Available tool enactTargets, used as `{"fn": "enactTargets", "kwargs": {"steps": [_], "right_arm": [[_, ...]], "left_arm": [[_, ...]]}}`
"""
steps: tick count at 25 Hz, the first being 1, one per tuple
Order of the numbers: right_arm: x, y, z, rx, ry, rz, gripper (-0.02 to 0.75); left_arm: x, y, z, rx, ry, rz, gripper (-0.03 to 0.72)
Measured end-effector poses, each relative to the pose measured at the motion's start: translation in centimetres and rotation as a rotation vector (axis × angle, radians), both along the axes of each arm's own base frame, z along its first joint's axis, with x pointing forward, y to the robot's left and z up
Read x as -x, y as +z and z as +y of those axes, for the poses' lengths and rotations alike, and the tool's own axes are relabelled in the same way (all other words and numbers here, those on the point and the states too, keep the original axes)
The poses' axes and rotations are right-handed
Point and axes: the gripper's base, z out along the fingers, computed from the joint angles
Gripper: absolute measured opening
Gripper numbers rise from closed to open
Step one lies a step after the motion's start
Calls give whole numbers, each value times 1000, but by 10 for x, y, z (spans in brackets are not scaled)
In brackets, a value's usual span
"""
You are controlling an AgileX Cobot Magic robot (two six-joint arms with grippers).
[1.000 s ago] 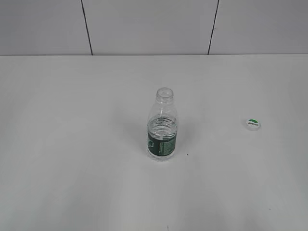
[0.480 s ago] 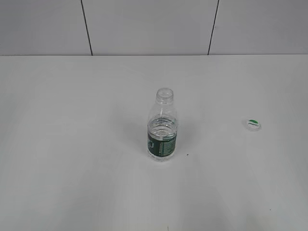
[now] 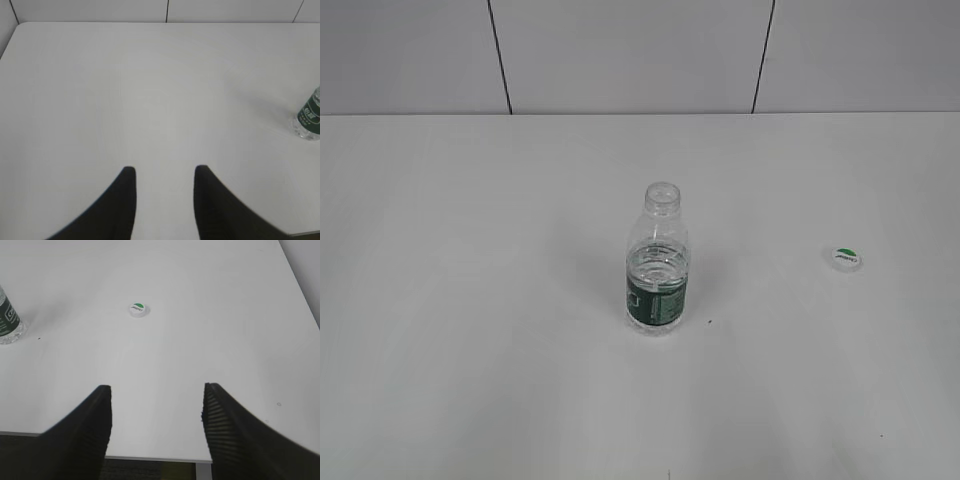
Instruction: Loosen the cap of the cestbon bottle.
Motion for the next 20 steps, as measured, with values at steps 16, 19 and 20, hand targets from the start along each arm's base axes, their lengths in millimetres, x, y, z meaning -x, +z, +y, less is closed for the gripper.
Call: {"fn": "enactTargets", "kwargs": {"steps": [16,19,20], "right_arm": [[0,0,0,-1,-1,0,443],[0,0,0,1,-1,0,443],[0,0,0,1,-1,0,443]], "left_arm": [[0,0,0,2,-1,-1,246],[0,0,0,1,-1,-2,246],[0,0,0,1,2,-2,246]]}}
